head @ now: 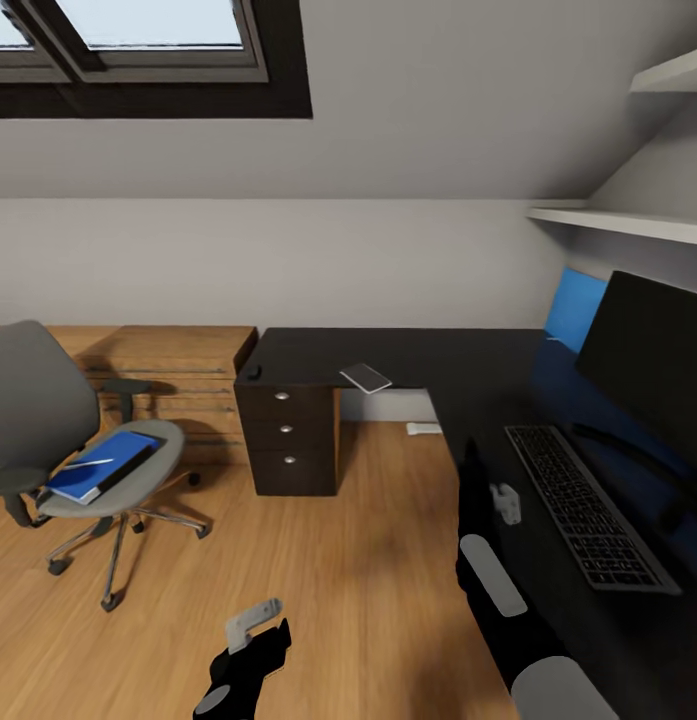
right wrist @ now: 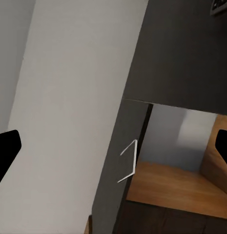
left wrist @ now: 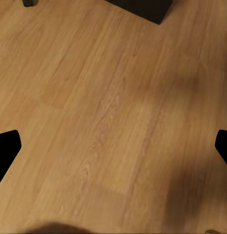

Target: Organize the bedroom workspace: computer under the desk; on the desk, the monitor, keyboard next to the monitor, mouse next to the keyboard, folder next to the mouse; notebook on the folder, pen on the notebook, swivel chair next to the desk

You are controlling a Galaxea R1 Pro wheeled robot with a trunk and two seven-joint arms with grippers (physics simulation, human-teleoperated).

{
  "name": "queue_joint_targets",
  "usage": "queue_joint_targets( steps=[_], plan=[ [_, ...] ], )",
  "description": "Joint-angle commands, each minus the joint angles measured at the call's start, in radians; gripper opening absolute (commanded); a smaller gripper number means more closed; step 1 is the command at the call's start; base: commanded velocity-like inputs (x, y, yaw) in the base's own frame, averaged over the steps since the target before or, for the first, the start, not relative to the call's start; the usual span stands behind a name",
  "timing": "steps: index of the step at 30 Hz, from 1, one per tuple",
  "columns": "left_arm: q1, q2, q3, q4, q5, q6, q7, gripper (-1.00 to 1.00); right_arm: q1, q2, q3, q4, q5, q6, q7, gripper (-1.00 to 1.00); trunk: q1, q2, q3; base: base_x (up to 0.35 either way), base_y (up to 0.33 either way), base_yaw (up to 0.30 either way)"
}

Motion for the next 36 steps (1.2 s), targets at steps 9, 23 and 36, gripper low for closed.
queue_joint_targets(
  steps=[9, 23, 36],
  plan=[
    [-0.002, 0.001, -0.003, 0.000, 0.009, -0.008, 0.002, 1.00, -0.001, 0.001, 0.003, 0.001, -0.009, -0.006, 0.007, 1.00, 0.001, -0.001, 0.013, 0.250, 0.206, 0.001],
    [-0.002, 0.000, -0.004, 0.000, 0.009, -0.006, 0.002, 1.00, -0.001, -0.002, 0.001, 0.004, -0.011, -0.002, 0.008, 1.00, 0.001, -0.001, 0.031, 0.277, 0.187, 0.000],
    [-0.002, 0.001, -0.003, 0.000, 0.009, -0.007, -0.001, 1.00, 0.001, -0.012, 0.002, 0.001, -0.011, 0.023, 0.004, 1.00, 0.001, -0.001, 0.031, 0.325, 0.005, 0.000]
  ],
)
